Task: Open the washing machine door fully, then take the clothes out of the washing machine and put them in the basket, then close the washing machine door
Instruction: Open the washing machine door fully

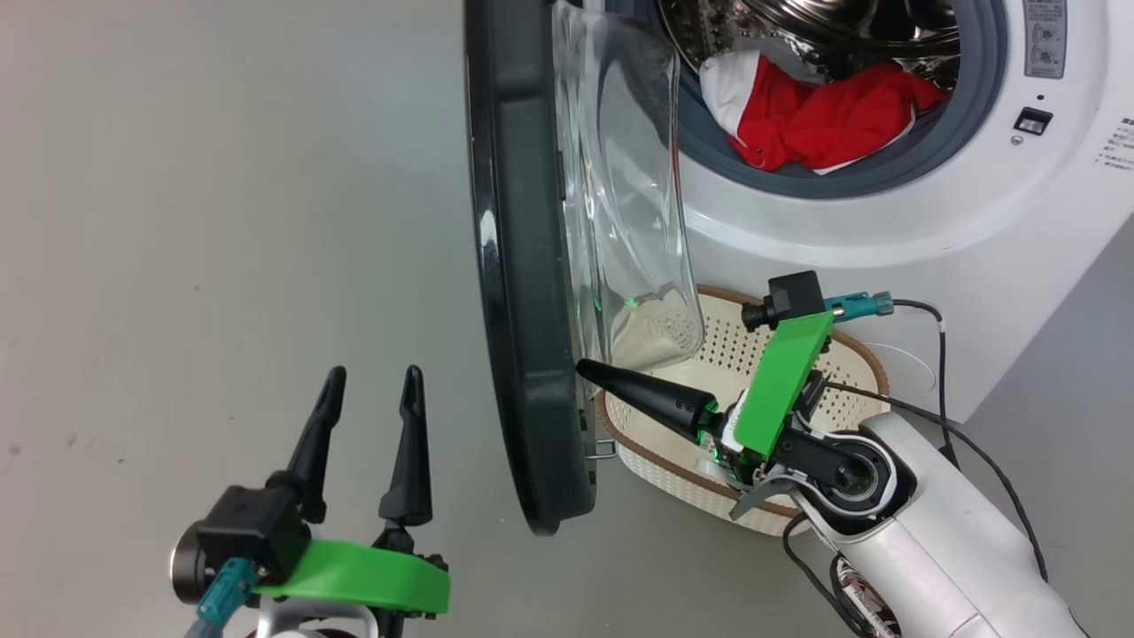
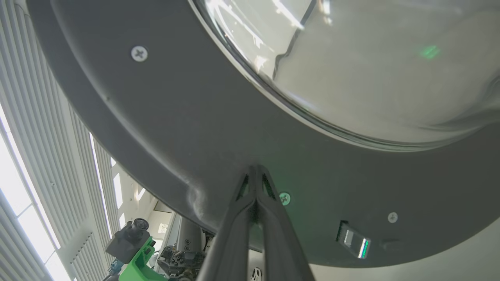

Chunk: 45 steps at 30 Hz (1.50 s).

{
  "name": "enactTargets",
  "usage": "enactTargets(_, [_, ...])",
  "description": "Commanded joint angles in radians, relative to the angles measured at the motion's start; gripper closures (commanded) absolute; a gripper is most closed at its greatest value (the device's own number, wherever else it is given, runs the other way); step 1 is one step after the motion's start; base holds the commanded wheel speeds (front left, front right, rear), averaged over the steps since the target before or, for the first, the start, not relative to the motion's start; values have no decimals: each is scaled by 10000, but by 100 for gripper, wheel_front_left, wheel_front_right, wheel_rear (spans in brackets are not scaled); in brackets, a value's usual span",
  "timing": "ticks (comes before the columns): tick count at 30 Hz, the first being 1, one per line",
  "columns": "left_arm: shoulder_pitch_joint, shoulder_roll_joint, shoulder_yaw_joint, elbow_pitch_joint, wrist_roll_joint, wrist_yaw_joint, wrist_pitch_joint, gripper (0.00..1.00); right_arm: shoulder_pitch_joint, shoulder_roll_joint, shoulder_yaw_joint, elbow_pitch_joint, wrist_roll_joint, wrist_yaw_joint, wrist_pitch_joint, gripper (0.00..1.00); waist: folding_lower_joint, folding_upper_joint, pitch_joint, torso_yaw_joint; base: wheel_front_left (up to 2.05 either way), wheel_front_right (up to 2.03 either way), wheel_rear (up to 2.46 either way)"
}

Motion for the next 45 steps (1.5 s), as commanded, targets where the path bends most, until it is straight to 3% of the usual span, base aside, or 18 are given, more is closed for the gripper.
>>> enactTargets(1, [-47, 115, 390, -220, -117, 81, -127, 0, -310, 39, 156, -374, -162, 77, -380, 100, 0, -1, 18, -59, 0, 0, 0])
enactTargets(5, [-11, 87, 430, -207, -201, 96, -166, 0, -217, -182, 194, -640, -671, 77, -1017, 100, 0, -1, 7, -107, 0, 0, 0])
enactTargets(6, [-2, 83, 432, -206, -212, 101, -174, 0, -170, -220, 156, -743, -752, 77, -1188, 87, 0, -1, 2, -114, 0, 0, 0])
enactTargets(7, [8, 81, 432, -205, -223, 103, -179, 0, -128, -283, 124, -849, -886, 77, -1381, 66, 0, -1, 0, -121, 0, 0, 0])
enactTargets(8, [17, 84, 433, -203, -234, 103, -184, 0, -85, -357, 107, -963, -1048, 77, -1568, 54, 0, -1, -6, -129, 0, 0, 0])
enactTargets(10, [37, 116, 433, -188, -215, 128, -187, 0, -8, -559, 97, -1210, -1599, 77, -2077, 9, 0, -1, -21, -152, 0, 0, 0])
enactTargets(11, [49, 121, 436, -180, -216, 147, -182, 0, 31, -688, 143, -1327, -2004, 77, -2357, 0, 0, -1, -32, -164, 0, 0, 0])
enactTargets(17, [122, 53, 524, -237, -332, 265, -208, 0, 446, -1128, 288, -1813, -4559, 77, -4056, 0, 0, -1, -87, -256, 0, 0, 0])
enactTargets(25, [210, 55, 630, -259, -348, 337, -330, 0, 891, -1091, -321, -1867, -8056, 77, -5631, 0, 0, -1, -112, -381, 0, 0, 0])
enactTargets(30, [271, 87, 577, -292, -267, 332, -392, 0, 1406, -438, -1867, -1879, -11511, 77, -6621, 0, 0, -1, -145, -386, 0, 0, 0])
enactTargets(34, [268, 129, 540, -292, -209, 275, -443, 0, 1984, 149, -2897, -2342, -13471, 77, -6827, 0, 0, -1, -155, -381, 0, 0, 0])
enactTargets(40, [273, 136, 513, -310, -95, 249, -520, 0, 2795, 399, -3719, -3116, -14905, 77, -7130, 0, 0, -1, -221, -383, 0, 0, 0])
enactTargets(45, [349, 116, 562, -386, 25, 287, -579, 0, 3448, 409, -4260, -3582, -14953, 77, -7721, 0, 0, -1, -276, -387, 0, 0, 0])
